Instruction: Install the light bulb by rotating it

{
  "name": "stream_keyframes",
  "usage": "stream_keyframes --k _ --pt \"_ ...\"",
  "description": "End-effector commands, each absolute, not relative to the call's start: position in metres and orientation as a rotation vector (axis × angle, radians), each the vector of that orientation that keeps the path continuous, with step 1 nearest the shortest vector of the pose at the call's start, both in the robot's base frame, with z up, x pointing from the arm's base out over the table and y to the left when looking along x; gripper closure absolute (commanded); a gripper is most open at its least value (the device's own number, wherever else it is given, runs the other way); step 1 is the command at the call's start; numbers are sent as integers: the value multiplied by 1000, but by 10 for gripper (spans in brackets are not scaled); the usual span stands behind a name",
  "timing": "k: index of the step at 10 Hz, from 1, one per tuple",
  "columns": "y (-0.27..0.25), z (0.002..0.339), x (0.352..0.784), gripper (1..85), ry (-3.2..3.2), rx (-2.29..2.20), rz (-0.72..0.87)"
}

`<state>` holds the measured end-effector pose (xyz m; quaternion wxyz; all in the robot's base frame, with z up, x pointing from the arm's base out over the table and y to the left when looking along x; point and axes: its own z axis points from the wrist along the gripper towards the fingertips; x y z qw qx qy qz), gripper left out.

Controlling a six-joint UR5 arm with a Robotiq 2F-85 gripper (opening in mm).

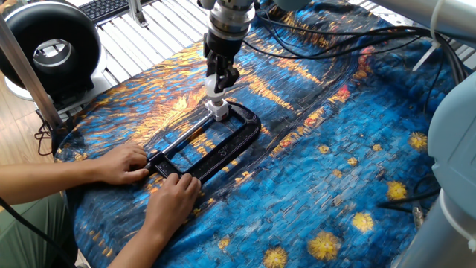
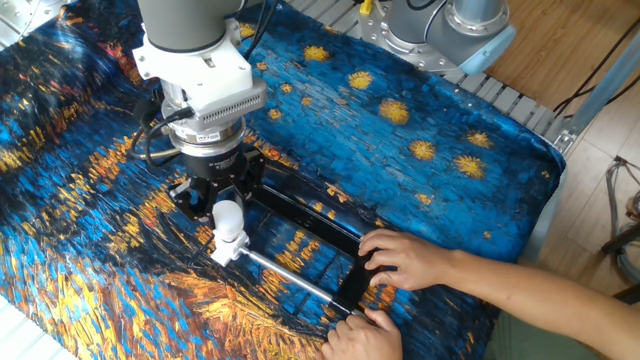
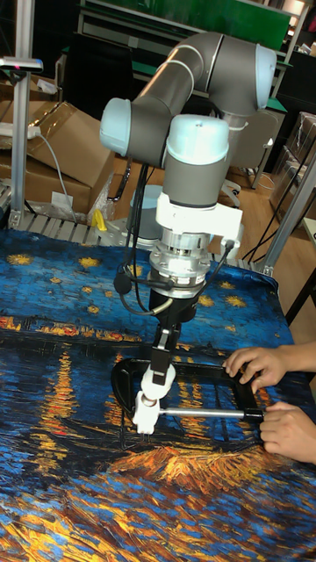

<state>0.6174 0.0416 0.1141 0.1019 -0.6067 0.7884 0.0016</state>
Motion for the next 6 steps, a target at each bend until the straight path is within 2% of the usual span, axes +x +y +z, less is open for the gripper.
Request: stream_keyframes --k 1,6 --pt "45 113 619 847 2312 -1771 35" --pt "42 113 619 847 2309 -1767 36"
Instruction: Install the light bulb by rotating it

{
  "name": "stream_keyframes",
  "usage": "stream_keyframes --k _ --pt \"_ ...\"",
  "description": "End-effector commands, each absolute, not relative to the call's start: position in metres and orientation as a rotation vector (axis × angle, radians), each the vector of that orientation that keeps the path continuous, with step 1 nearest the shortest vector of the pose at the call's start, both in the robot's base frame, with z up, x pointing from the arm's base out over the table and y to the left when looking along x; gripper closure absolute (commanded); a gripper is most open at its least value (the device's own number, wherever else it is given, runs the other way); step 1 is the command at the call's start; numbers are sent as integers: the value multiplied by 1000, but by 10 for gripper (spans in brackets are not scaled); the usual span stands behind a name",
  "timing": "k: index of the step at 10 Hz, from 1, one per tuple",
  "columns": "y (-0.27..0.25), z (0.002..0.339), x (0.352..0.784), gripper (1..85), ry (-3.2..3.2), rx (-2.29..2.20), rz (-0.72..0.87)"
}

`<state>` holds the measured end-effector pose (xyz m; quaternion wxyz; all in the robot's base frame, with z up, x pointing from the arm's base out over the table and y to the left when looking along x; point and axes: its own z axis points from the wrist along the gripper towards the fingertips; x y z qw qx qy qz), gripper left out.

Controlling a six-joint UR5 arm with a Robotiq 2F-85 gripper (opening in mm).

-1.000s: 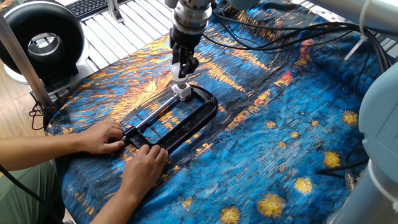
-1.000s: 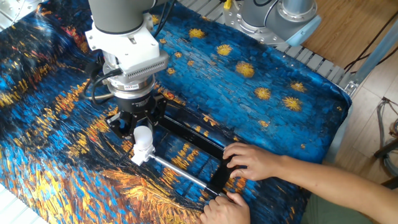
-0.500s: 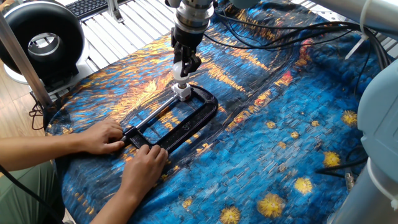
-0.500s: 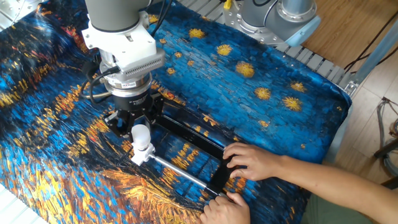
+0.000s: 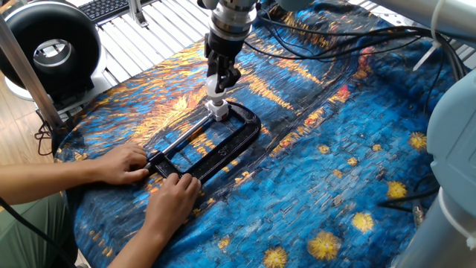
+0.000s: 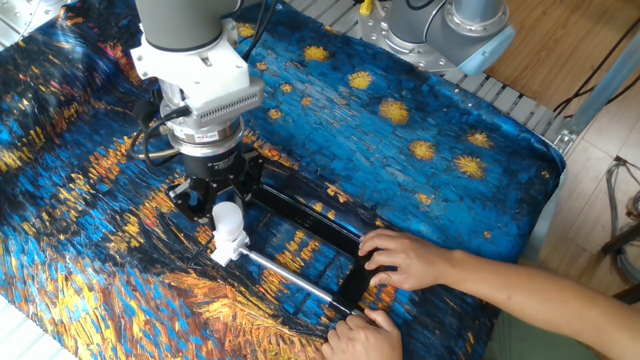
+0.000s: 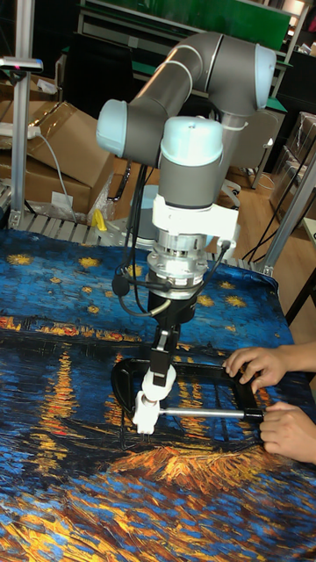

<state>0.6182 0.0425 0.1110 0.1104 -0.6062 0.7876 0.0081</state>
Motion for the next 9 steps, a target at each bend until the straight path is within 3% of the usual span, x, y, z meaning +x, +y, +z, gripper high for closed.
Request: stream_keyframes --k 1,9 --pt "40 112 618 847 2309 -1771 32" --pt "53 112 618 847 2223 -1813 81"
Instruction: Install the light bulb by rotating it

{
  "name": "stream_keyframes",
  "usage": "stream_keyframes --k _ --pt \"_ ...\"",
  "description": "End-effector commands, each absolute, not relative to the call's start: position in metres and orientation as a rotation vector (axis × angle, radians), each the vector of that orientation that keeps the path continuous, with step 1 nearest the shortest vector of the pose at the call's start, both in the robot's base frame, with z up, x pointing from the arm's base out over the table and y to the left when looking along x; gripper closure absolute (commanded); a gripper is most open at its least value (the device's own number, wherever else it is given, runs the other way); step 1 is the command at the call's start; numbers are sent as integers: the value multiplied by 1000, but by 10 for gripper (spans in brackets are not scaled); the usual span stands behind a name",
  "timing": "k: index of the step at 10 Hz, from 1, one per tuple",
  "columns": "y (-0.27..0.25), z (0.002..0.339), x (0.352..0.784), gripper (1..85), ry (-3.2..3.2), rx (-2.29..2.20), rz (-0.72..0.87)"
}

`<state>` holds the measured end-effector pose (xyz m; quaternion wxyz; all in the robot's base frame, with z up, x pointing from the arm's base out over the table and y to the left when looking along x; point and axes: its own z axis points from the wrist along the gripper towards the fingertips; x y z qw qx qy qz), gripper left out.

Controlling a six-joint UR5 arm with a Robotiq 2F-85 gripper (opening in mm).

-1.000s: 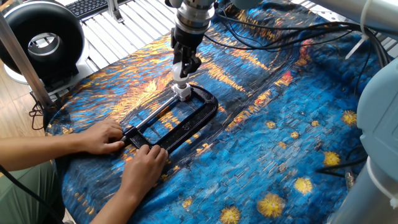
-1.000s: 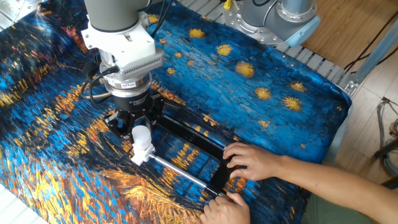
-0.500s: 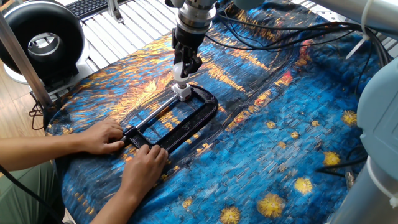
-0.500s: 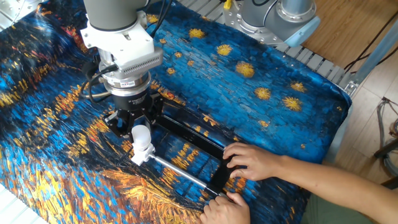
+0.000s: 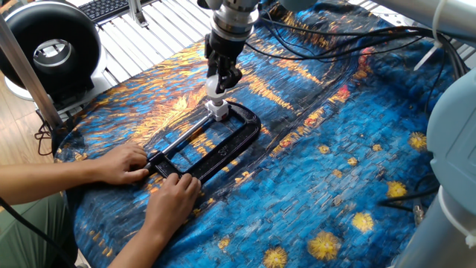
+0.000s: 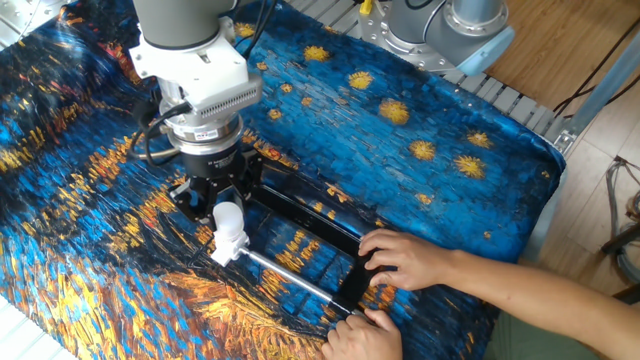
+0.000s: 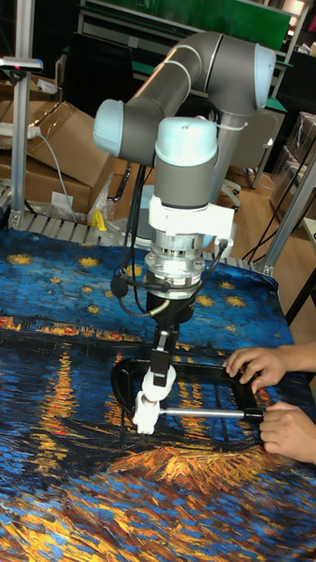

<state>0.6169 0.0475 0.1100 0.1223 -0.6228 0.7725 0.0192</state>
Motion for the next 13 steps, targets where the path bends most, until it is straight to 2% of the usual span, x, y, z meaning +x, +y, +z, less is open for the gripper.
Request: stream_keyframes --k 1,13 --pt "54 112 618 847 2213 -1812 84" --pt "35 112 618 847 2200 -1861 55"
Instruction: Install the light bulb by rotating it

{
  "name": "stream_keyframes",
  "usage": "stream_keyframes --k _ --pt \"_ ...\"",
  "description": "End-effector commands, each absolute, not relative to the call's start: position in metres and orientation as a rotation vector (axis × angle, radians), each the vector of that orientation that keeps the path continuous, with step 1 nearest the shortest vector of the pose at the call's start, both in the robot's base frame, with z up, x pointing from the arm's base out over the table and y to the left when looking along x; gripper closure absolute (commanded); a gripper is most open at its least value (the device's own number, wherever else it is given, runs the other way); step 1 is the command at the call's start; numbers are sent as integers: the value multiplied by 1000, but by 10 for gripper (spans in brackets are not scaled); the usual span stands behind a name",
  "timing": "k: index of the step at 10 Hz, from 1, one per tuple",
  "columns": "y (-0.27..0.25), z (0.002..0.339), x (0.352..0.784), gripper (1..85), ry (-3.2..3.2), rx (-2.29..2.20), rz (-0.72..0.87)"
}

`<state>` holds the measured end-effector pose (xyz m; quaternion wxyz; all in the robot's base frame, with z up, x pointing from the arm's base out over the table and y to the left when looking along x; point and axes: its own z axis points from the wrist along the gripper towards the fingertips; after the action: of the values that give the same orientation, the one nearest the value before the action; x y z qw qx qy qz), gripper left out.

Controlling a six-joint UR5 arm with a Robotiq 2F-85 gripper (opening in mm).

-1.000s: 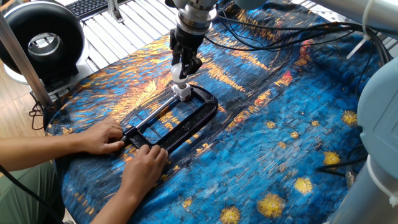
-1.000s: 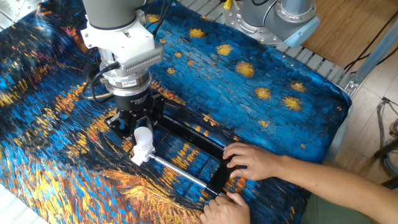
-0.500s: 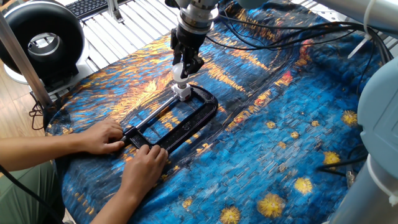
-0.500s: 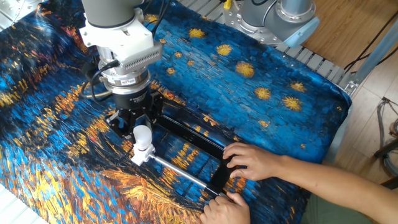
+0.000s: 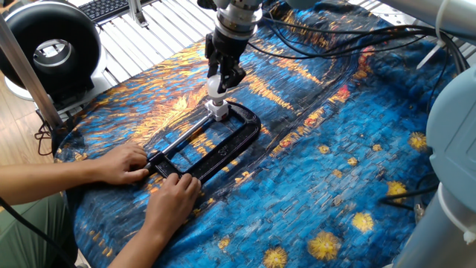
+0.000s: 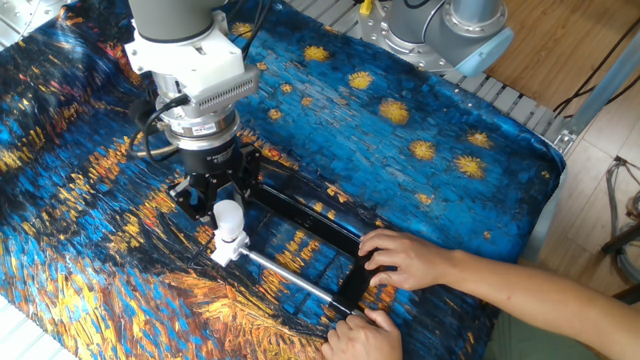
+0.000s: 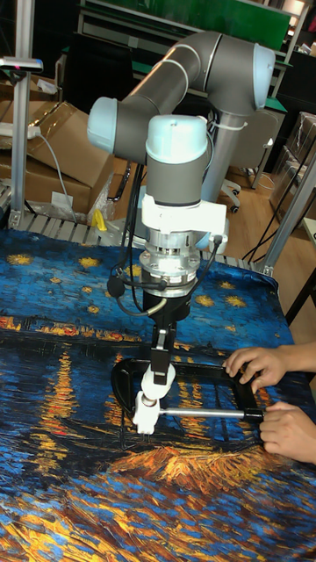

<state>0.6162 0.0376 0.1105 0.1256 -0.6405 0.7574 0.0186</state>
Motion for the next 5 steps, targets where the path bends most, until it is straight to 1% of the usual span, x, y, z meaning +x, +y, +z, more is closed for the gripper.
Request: stream_keyframes --k 1,3,5 --pt "32 111 619 847 2201 -1866 39" --pt "29 111 619 847 2206 -1869 26" --pt "35 110 618 847 2215 -1849 45"
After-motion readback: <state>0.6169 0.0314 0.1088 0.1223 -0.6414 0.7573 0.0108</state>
